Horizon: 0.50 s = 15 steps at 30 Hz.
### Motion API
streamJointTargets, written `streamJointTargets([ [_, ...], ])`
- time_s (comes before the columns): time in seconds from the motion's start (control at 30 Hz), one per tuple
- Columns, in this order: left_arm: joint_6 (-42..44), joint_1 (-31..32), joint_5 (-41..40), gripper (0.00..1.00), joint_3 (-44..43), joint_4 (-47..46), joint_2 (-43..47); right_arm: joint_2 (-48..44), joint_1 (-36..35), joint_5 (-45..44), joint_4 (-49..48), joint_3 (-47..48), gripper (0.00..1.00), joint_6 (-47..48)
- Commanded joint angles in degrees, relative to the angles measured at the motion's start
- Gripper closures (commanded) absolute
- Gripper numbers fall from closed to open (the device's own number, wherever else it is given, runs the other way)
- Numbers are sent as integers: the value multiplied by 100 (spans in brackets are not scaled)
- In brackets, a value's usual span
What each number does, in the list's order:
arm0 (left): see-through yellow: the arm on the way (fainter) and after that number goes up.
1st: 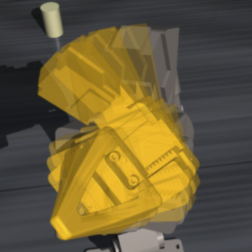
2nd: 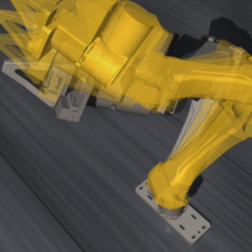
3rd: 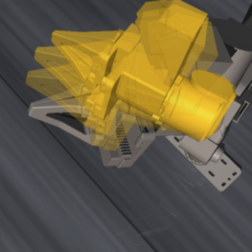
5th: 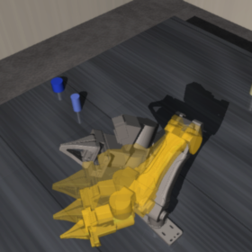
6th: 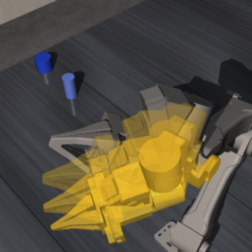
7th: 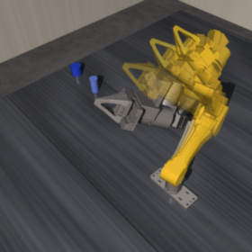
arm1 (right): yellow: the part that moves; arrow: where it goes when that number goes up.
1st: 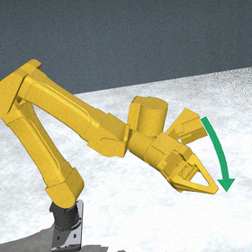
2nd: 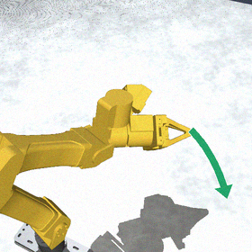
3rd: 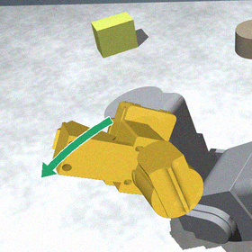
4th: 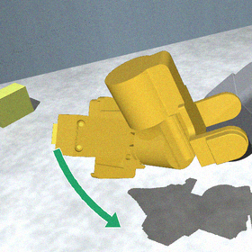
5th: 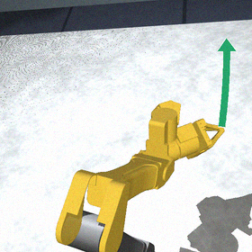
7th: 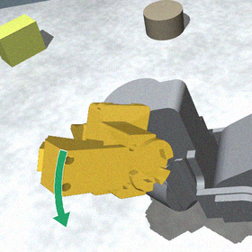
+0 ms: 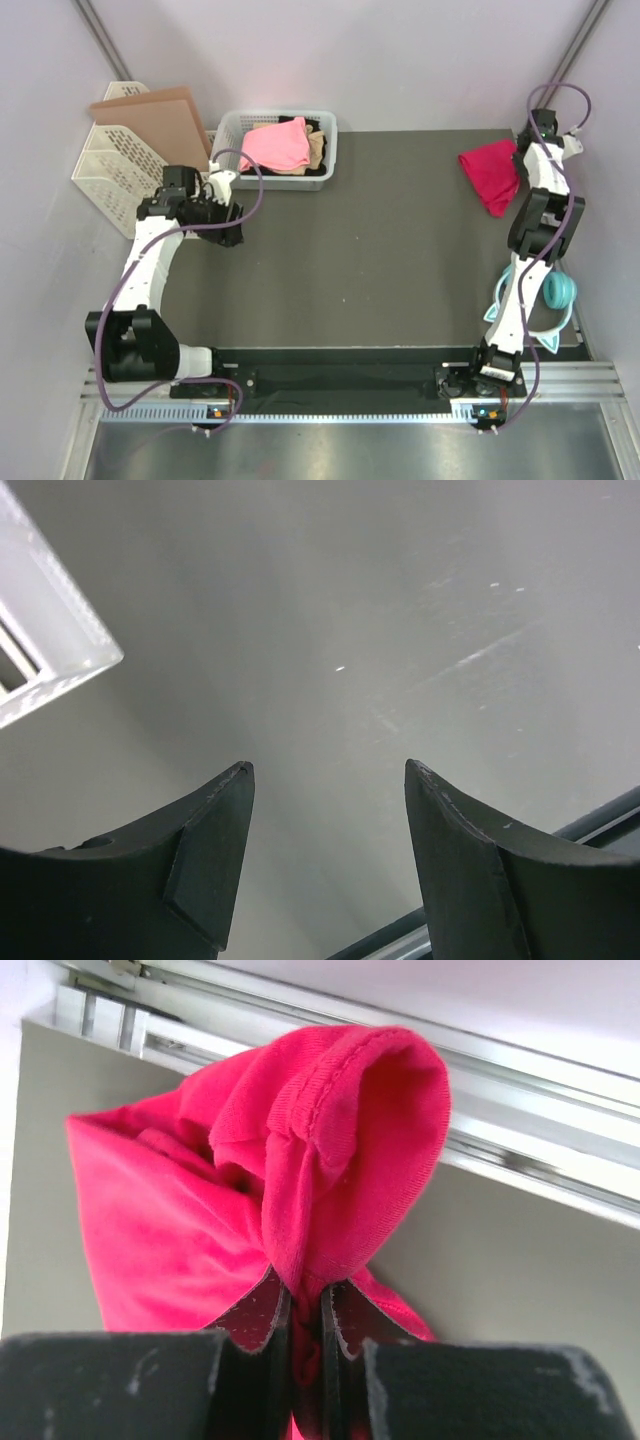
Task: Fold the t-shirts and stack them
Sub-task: Put the neatly folded tshirt into the corner of the board with the right arm
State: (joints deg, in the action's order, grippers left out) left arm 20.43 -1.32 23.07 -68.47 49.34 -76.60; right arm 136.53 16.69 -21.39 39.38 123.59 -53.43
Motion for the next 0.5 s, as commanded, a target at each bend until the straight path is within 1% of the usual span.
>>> streamJointTargets([
  [0.0,181,-298,242,33,-237,-56,-180,715,-34,38,131,753,100,-238],
  [0.13,67,-333,417,33,-386,-74,-390,779,-122,73,193,491,99,-256],
  [0.17,58,-325,444,33,-430,-56,-435,770,-122,91,167,430,77,-230],
  [0.2,41,-325,514,33,-509,-39,-470,779,-122,134,167,368,60,-195],
  [0.23,40,-325,540,33,-545,-13,-514,779,-122,152,202,350,47,-107],
  [0.27,40,-325,584,33,-571,31,-523,779,-122,205,228,359,30,-37],
  [0.3,40,-325,602,33,-571,32,-505,770,-122,283,281,376,24,-1],
  [0.33,40,-325,628,33,-554,40,-462,744,-122,284,368,350,21,104],
  [0.37,49,-325,637,33,-545,40,-435,691,-122,284,421,324,14,148],
  [0.47,41,-325,707,33,-475,49,-304,253,-139,249,475,-123,5,289],
])
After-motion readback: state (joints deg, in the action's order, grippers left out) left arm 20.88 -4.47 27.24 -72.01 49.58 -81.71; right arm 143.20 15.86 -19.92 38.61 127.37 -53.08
